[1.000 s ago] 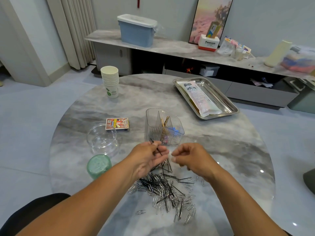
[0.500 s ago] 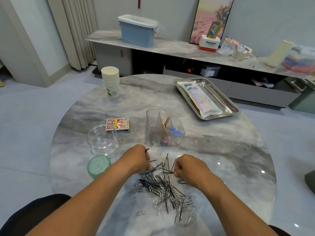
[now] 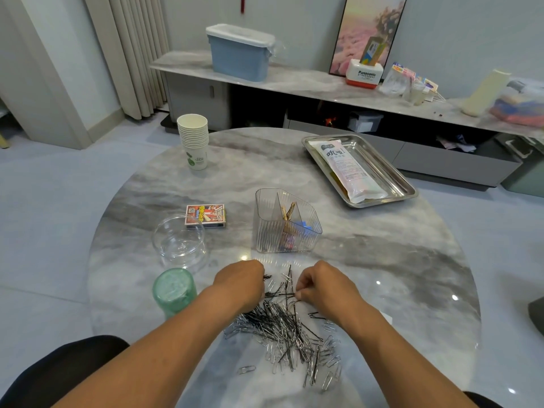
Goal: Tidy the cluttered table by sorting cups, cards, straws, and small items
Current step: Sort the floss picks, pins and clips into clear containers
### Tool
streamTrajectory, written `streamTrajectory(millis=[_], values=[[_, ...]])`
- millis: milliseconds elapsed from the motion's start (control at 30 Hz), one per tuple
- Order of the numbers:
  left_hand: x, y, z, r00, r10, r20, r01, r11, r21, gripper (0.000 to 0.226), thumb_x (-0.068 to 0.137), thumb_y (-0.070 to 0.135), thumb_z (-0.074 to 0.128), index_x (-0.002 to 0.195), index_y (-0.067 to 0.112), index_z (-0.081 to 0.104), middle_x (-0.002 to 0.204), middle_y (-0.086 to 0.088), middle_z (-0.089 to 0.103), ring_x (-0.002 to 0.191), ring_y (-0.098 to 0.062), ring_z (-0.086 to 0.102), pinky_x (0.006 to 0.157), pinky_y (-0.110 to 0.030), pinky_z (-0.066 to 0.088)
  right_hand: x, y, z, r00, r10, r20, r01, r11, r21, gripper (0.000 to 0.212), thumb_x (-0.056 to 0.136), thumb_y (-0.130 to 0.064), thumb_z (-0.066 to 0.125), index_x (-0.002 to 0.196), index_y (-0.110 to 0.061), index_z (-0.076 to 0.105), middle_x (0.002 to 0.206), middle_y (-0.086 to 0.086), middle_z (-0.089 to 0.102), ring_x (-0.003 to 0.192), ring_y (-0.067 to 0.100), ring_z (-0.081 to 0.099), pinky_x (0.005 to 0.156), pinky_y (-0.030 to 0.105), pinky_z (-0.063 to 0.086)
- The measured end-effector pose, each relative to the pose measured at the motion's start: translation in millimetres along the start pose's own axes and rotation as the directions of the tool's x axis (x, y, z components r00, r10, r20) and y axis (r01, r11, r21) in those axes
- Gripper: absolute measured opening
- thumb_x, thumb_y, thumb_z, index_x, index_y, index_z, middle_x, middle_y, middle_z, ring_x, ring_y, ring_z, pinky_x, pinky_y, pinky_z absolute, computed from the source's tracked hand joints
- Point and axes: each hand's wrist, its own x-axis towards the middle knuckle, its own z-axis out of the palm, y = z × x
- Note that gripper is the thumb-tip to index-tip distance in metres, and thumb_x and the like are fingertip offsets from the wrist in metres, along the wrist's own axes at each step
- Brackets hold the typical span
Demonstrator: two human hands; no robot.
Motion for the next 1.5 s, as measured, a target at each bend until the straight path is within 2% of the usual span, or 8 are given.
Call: streamTrajectory(millis=[167, 267, 433, 567, 700, 900, 1133, 1500], values=[[1, 1, -6, 0.996, 0.012, 0.091, 0.012, 0.964, -0.264, 0.015, 0.097, 0.008, 0.046, 0.085, 0.01, 0.055, 0.083, -0.002, 0.061, 0.072, -0.018, 0.052, 0.061, -0.031, 0.039, -3, -1, -6, 0.996, -0.07, 0.047, 0.08, 0.961, -0.264, 0.006, 0.089, -0.016, 0.07, 0.088, -0.02, 0.074, 0.099, -0.002, 0.068, 0.093, 0.019, 0.063, 0.073, 0.03, 0.049], [-3, 3, -19, 0.982, 0.064, 0.18, 0.064, 0.779, -0.624, 0.015, 0.101, 0.017, 0.05, 0.088, 0.011, 0.051, 0.081, -0.002, 0.046, 0.072, -0.02, 0.039, 0.066, -0.03, 0.035, -5, 0, -7, 0.994, -0.063, 0.089, 0.088, 0.945, -0.314, 0.012, 0.093, -0.013, 0.059, 0.092, -0.015, 0.07, 0.099, 0.003, 0.067, 0.092, 0.025, 0.063, 0.077, 0.037, 0.053], [-6, 9, -27, 0.961, 0.105, 0.255, 0.192, 0.41, -0.892, 0.012, 0.105, 0.017, 0.051, 0.099, 0.007, 0.054, 0.086, -0.009, 0.054, 0.055, -0.009, 0.033, 0.051, -0.022, 0.033, -4, 7, -27, 0.998, -0.02, 0.061, 0.011, 0.988, 0.154, 0.006, 0.094, -0.018, 0.069, 0.09, -0.022, 0.067, 0.077, -0.011, 0.062, 0.07, 0.007, 0.056, 0.064, 0.024, 0.045], [-8, 14, -32, 0.951, 0.15, 0.269, 0.246, 0.15, -0.957, 0.017, 0.106, 0.008, 0.047, 0.089, 0.01, 0.049, 0.074, -0.004, 0.058, 0.05, -0.006, 0.031, 0.044, -0.016, 0.031, -5, 9, -38, 0.997, 0.011, 0.081, -0.059, 0.783, 0.619, 0.022, 0.089, -0.01, 0.077, 0.108, -0.018, 0.07, 0.077, -0.002, 0.068, 0.067, 0.008, 0.061, 0.06, 0.017, 0.047], [-9, 15, -36, 0.943, 0.192, 0.271, 0.278, -0.014, -0.96, 0.007, 0.104, 0.004, 0.049, 0.097, 0.007, 0.049, 0.073, -0.006, 0.057, 0.05, -0.006, 0.035, 0.044, -0.016, 0.036, -7, 3, -41, 0.995, 0.013, 0.096, -0.085, 0.594, 0.8, 0.026, 0.09, -0.005, 0.075, 0.115, -0.011, 0.072, 0.085, 0.003, 0.072, 0.072, 0.009, 0.065, 0.059, 0.019, 0.05], [-12, 17, -36, 0.94, 0.238, 0.245, 0.269, -0.072, -0.96, 0.016, 0.103, 0.001, 0.048, 0.117, 0.002, 0.056, 0.076, -0.004, 0.06, 0.053, -0.006, 0.039, 0.048, -0.016, 0.038, -9, -4, -42, 0.991, -0.018, 0.131, -0.116, 0.348, 0.93, 0.013, 0.091, -0.001, 0.07, 0.103, -0.006, 0.074, 0.087, 0.011, 0.073, 0.073, 0.014, 0.068, 0.061, 0.022, 0.052], [-14, 25, -36, 0.97, 0.168, 0.177, 0.182, -0.015, -0.983, 0.025, 0.102, 0.001, 0.049, 0.111, 0.012, 0.07, 0.077, 0.004, 0.067, 0.064, -0.006, 0.048, 0.059, -0.019, 0.038, -4, -12, -37, 0.997, 0.071, 0.007, -0.018, 0.15, 0.989, 0.015, 0.087, -0.005, 0.075, 0.101, -0.002, 0.075, 0.09, 0.012, 0.075, 0.066, 0.01, 0.057, 0.056, 0.021, 0.043], [-19, 30, -34, 0.965, 0.102, 0.241, 0.253, -0.129, -0.959, 0.022, 0.104, 0.003, 0.046, 0.106, 0.009, 0.067, 0.077, -0.003, 0.063, 0.068, -0.01, 0.051, 0.065, -0.022, 0.042, -7, -27, -16, 0.976, 0.061, -0.208, 0.161, 0.437, 0.885, 0.007, 0.091, -0.01, 0.072, 0.095, -0.012, 0.078, 0.075, 0.002, 0.074, 0.068, 0.007, 0.061, 0.059, 0.018, 0.046]])
